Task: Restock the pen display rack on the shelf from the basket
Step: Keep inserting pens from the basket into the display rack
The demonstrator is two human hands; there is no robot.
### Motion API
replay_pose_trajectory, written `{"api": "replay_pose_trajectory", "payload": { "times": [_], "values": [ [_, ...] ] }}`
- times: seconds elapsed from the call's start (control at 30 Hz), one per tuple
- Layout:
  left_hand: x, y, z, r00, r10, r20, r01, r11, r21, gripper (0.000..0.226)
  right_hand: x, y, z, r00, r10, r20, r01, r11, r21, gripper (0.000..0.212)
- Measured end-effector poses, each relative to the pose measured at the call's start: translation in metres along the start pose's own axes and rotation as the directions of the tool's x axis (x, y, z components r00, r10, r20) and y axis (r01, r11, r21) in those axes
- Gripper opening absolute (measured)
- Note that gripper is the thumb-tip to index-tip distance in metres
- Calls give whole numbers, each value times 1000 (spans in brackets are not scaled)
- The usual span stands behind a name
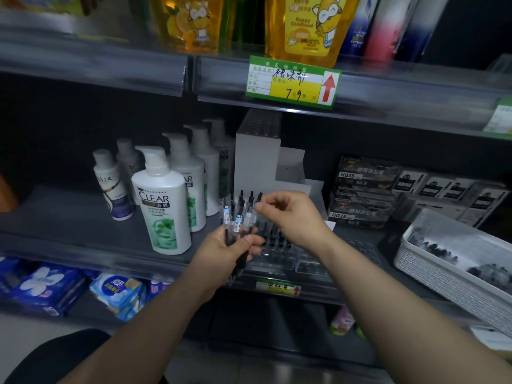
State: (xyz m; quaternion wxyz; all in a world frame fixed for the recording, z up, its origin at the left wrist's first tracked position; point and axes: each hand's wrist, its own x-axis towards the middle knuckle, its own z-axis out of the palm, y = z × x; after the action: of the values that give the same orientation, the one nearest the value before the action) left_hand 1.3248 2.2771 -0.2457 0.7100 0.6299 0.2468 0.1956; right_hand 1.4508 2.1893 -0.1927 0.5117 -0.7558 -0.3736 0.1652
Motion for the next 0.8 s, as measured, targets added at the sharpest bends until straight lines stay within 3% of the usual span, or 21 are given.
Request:
{"api": "replay_pose_trajectory", "payload": {
  "times": [0.13,0.27,0.37,0.47,0.6,0.8],
  "values": [
    [-2,2,-13,995,22,-97,-17,999,51,12,3,-5,4,999,42,19,-43,997,60,13],
    [0,4,-33,947,84,-310,-31,985,171,10,12,-7,7,989,66,-131,-50,991,121,12],
    [-3,6,-45,906,182,-383,1,902,433,19,19,-4,18,984,40,-171,-27,997,77,15],
    [-7,8,-48,907,236,-348,11,814,581,32,23,-2,33,986,-16,-167,8,999,-48,18],
    [-6,6,-49,908,209,-362,28,834,550,23,26,-3,51,991,-51,-123,34,990,-133,20],
    [-4,4,-56,934,94,-344,9,958,287,14,36,-1,67,983,-177,-39,150,915,-376,20]
  ]
}}
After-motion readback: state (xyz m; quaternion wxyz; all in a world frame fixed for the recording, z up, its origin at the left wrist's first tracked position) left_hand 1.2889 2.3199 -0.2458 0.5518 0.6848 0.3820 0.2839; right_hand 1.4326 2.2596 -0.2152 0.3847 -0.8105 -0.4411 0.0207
